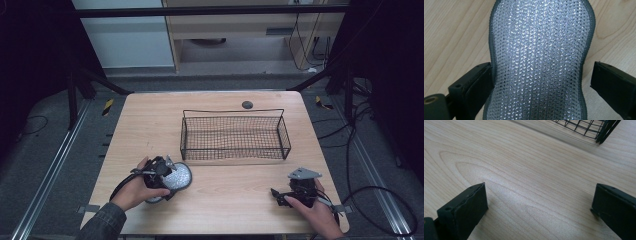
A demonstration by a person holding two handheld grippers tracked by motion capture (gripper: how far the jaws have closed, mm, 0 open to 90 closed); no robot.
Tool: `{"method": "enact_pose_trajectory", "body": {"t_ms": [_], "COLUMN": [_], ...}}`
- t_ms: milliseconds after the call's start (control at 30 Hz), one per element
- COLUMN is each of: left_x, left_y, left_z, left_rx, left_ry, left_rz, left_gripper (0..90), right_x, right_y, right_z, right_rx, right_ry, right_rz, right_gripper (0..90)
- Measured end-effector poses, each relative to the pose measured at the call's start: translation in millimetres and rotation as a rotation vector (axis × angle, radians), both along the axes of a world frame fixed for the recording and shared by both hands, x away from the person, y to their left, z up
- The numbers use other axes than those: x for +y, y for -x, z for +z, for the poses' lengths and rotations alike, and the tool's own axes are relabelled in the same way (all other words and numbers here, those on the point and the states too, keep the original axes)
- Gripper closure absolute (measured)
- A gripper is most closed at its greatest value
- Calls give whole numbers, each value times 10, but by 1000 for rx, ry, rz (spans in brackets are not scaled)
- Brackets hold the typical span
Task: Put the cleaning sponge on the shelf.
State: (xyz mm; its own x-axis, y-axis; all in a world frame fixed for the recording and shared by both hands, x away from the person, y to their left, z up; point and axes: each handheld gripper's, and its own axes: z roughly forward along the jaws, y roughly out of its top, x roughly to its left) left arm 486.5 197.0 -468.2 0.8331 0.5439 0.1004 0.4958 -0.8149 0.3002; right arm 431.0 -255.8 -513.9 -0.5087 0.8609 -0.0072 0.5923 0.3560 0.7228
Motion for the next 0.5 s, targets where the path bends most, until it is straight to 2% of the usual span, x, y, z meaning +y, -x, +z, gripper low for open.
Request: {"method": "enact_pose_trajectory", "body": {"t_ms": [400, 500], "left_x": [80, 100], "left_y": [-127, -167], "left_z": [-94, -112], "left_rx": [39, 57], "left_ry": [3, 18], "left_rz": [19, 27], "left_gripper": [14, 7], "right_x": [0, 0], "right_y": [0, 1], "right_z": [0, 0], "right_rx": [0, 0], "right_ry": [0, 0], "right_rz": [0, -1], "right_gripper": [3, 3]}}
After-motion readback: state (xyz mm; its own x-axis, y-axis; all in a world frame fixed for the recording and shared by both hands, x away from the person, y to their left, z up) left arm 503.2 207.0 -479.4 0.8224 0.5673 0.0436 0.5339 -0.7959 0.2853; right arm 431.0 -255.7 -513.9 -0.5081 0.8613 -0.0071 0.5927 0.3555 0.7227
